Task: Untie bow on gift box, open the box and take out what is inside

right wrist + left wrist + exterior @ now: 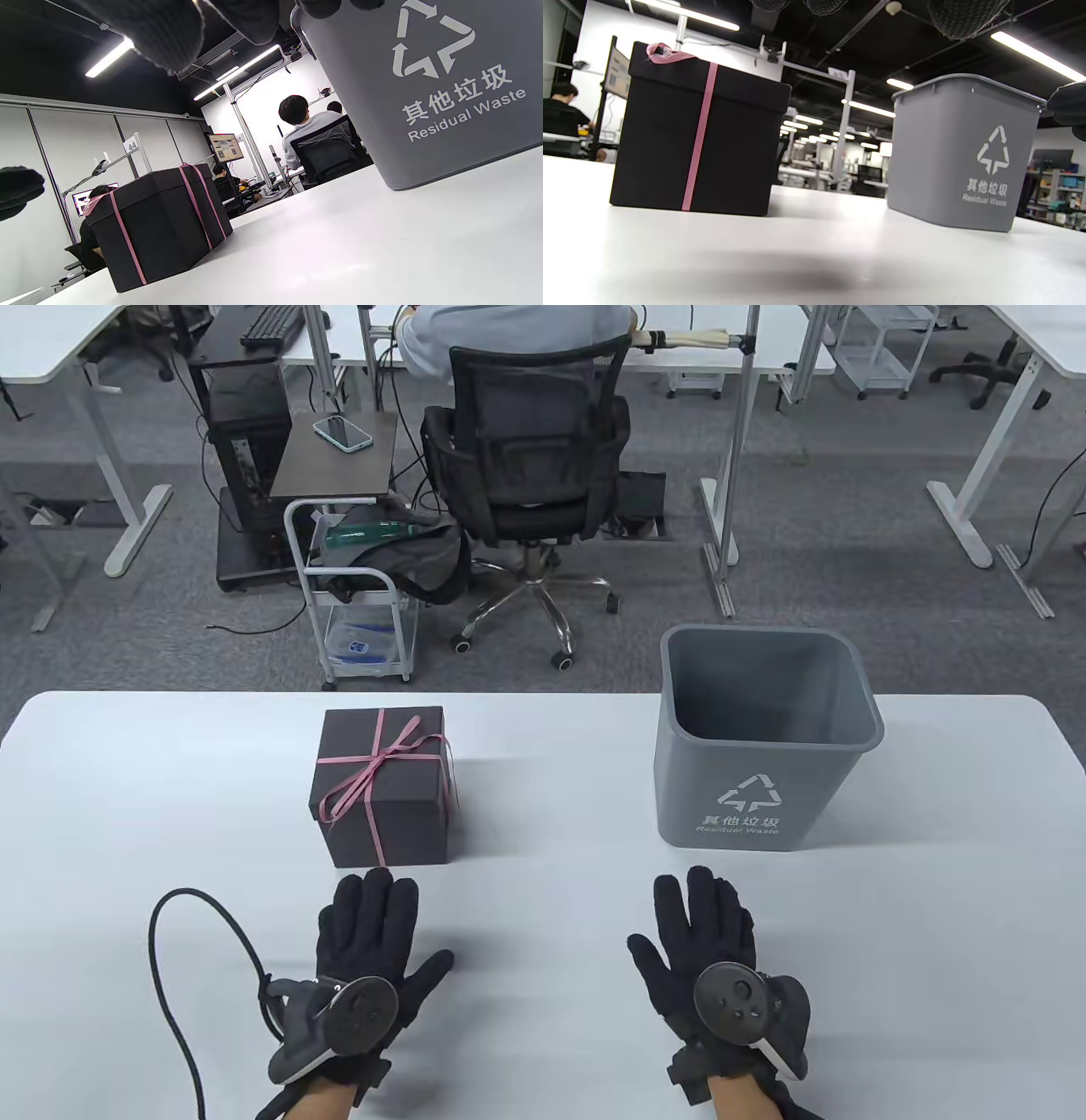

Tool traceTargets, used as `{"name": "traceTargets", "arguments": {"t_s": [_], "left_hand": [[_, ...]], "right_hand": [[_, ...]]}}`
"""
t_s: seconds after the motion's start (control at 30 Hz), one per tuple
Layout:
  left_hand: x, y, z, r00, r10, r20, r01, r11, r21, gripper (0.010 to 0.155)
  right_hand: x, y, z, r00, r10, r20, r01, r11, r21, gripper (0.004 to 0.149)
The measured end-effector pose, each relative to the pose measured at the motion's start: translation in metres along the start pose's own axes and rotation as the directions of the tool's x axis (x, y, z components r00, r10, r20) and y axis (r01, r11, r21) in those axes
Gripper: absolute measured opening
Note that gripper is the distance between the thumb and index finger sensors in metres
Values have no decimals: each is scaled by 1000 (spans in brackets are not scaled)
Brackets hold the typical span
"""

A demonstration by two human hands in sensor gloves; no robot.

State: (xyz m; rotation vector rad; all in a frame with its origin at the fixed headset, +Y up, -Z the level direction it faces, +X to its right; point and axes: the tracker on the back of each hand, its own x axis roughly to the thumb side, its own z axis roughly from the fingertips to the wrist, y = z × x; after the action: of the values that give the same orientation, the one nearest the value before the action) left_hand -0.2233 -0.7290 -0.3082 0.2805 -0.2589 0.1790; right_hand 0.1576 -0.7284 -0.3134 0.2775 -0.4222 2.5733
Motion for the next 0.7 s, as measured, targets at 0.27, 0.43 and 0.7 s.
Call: {"name": "traceTargets", "arguments": {"t_s": [0.27,0.43,0.7], "left_hand": [[-1,0,0,1000,-7,0,7,1000,10,86],[-1,0,0,1000,-6,2,6,1000,15,86],[-1,8,-2,1000,11,11,-12,998,67,86]], "right_hand": [[1,0,1,1000,-11,0,11,1000,1,71],[1,-2,1,1000,-23,-1,23,1000,-7,71],[-1,-3,2,999,-37,-8,37,999,-9,72]]}}
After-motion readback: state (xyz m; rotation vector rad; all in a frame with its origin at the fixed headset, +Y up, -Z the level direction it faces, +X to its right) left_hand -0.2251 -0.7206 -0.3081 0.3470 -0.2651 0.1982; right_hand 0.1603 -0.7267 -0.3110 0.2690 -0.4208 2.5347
